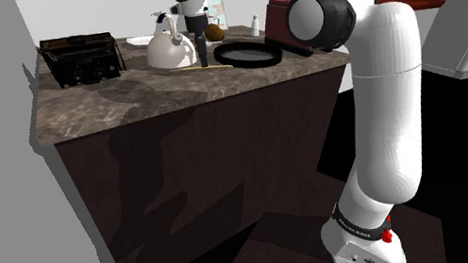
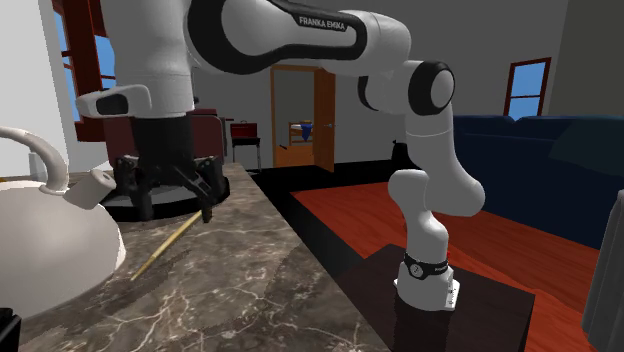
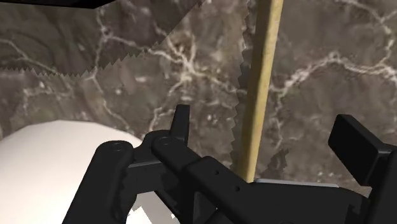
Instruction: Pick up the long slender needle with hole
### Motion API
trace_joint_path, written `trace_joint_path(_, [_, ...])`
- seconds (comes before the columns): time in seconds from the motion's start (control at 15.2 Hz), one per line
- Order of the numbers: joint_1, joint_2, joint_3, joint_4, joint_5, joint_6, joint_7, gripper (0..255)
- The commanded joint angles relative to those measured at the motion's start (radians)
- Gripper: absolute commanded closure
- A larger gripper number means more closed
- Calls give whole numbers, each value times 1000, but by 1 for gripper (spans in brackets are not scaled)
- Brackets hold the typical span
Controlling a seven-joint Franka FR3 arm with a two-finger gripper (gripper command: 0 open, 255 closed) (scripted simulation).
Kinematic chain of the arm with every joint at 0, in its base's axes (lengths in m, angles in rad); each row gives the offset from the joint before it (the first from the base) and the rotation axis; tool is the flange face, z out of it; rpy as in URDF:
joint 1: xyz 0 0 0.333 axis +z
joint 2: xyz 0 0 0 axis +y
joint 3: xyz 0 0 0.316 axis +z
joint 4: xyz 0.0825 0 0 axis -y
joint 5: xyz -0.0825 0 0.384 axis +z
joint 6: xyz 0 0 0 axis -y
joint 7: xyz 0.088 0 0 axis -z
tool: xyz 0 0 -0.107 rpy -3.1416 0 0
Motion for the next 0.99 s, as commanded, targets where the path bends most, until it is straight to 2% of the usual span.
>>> trace_joint_path(0.0, [3,-4,1,-35,-1,32,2,0])
trace_joint_path(0.2, [4,-7,1,-61,-2,54,4,0])
trace_joint_path(0.26, [5,-12,1,-68,-4,56,4,255])
trace_joint_path(0.73, [4,-19,0,-80,-5,62,2,255])
trace_joint_path(0.92, [3,-5,1,-44,-2,40,3,255])
